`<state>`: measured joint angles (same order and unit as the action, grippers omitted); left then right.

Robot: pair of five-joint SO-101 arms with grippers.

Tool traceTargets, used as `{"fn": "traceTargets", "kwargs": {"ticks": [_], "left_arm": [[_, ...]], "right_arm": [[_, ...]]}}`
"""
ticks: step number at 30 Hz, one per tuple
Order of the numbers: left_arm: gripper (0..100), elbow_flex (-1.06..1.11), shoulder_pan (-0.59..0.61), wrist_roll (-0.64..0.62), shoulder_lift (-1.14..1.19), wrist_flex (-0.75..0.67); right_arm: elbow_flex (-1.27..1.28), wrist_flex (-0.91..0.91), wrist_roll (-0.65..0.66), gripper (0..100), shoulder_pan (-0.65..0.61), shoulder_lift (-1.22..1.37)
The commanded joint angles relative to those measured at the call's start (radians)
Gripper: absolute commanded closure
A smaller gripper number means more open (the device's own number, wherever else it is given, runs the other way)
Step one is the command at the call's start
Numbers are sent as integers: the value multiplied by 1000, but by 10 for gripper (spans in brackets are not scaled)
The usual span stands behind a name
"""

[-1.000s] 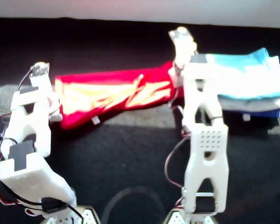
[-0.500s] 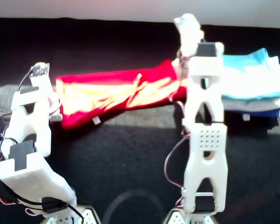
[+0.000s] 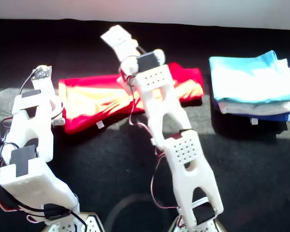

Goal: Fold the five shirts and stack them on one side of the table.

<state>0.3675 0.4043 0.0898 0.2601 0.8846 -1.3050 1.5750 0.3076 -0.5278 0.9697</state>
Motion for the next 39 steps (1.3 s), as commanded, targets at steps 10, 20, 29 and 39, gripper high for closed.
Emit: {"fn": "traceTargets", "kwargs": {"ticks": [10, 20, 29, 39], "left_arm": [[991, 1, -16, 0, -7, -21], [991, 1, -16, 0, -7, -21], [991, 1, -16, 0, -7, -21], [991, 1, -15, 0, -7, -21]], "right_arm": [[-15, -7, -216, 992, -68, 162], [-35, 189, -216, 992, -62, 139], [-248, 185, -218, 992, -130, 150], [-220, 191, -221, 992, -159, 205]]}}
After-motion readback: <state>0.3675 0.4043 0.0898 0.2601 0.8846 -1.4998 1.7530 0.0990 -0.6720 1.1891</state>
